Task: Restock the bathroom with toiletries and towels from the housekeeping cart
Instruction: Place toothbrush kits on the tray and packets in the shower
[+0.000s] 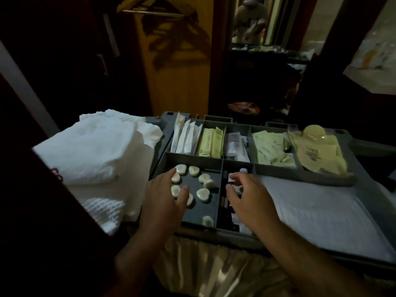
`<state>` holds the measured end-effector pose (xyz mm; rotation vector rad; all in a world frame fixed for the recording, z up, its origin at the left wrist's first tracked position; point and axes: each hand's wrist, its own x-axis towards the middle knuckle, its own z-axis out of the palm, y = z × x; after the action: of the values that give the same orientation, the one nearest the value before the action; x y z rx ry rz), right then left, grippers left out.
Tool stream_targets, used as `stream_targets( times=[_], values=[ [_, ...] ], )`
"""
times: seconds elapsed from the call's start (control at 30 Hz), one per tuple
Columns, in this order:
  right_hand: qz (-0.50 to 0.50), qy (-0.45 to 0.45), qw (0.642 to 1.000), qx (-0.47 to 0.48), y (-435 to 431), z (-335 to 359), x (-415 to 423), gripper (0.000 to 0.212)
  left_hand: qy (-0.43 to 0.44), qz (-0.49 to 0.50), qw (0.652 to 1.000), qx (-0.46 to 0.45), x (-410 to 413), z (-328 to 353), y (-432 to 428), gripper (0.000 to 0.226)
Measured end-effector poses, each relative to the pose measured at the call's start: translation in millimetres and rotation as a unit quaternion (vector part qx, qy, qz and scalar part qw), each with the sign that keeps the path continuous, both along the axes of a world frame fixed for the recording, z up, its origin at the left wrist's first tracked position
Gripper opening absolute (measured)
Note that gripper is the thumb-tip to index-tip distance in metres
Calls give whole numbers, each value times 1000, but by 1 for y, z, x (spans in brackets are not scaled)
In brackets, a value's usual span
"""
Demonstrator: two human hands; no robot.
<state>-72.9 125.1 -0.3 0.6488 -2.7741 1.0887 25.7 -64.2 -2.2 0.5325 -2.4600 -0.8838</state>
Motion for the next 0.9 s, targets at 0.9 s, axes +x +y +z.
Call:
stream_targets(
  times=[0.9],
  values=[
    [49,-94,994,-30,-18,-19,-159,15,-107,69,991,34,-146,-19,-44,54]
  ],
)
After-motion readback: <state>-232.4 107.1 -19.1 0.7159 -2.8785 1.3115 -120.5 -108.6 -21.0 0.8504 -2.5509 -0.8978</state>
